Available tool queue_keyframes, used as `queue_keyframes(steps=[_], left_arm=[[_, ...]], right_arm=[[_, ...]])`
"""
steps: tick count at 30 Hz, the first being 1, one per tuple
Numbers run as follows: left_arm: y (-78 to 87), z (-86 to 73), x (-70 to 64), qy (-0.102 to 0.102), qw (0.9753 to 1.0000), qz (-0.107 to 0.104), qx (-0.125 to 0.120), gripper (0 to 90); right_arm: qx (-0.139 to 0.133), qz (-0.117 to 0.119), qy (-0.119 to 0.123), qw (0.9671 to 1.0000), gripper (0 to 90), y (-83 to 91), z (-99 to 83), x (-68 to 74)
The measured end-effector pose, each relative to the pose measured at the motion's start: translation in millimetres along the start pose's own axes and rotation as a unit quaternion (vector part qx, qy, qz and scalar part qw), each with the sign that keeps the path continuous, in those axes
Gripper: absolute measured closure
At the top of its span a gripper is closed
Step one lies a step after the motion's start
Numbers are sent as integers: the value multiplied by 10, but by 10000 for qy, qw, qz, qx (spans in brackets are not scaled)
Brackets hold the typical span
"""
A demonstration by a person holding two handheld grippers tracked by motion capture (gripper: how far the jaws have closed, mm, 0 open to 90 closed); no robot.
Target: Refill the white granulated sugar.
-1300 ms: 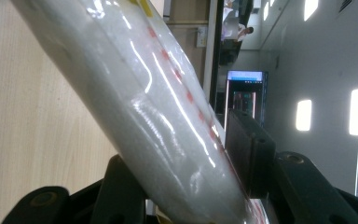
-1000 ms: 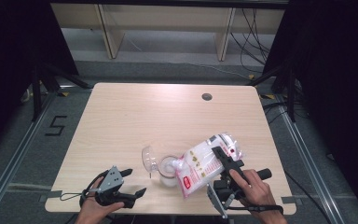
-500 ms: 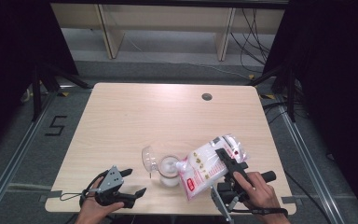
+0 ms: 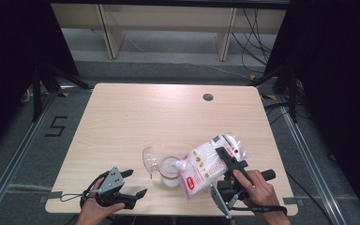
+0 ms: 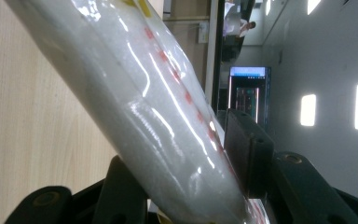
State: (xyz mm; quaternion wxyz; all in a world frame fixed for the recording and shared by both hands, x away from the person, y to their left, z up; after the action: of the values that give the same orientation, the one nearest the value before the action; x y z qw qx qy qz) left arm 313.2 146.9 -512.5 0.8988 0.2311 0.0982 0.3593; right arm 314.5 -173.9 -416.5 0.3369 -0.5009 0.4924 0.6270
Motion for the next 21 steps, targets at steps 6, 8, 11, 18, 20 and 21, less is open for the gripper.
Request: queue_keyframes(steps=[6,8,11,18,20,21], left_arm=[[0,2,0,8,10000,2,-10,166],[3,3,2,-6,10000,8,-16,166],[3,2,-1,6,10000,3,-13,166],[0,2,-2,5,10000,-1,-10,166],[-1,1,-2,-5,10000,-6,1,166],[1,0,-1,-17,10000,7,20,166]], right_arm=[[41,18,-44,10000,622,21,-57,16],[43,32,-87,9999,623,26,-55,28],[-10,16,13,10000,624,25,-25,27],[-194,23,216,9996,624,14,85,3],[-143,34,15,9999,625,17,95,23],[-108,52,-14,9999,625,16,99,24]])
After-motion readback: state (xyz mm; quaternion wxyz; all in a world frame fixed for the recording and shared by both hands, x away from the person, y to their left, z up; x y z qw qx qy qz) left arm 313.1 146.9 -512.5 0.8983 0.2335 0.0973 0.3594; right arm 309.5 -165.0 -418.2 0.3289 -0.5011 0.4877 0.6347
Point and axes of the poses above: each handheld gripper's, and its own axes: y roughly backward along the jaws, z roughly out of its top, x roughly to its left, the point moved 4 cm from there along -y, roughly forward along the jaws, and after that the axes turned 4 degrees about z, right-handed, at the moved point
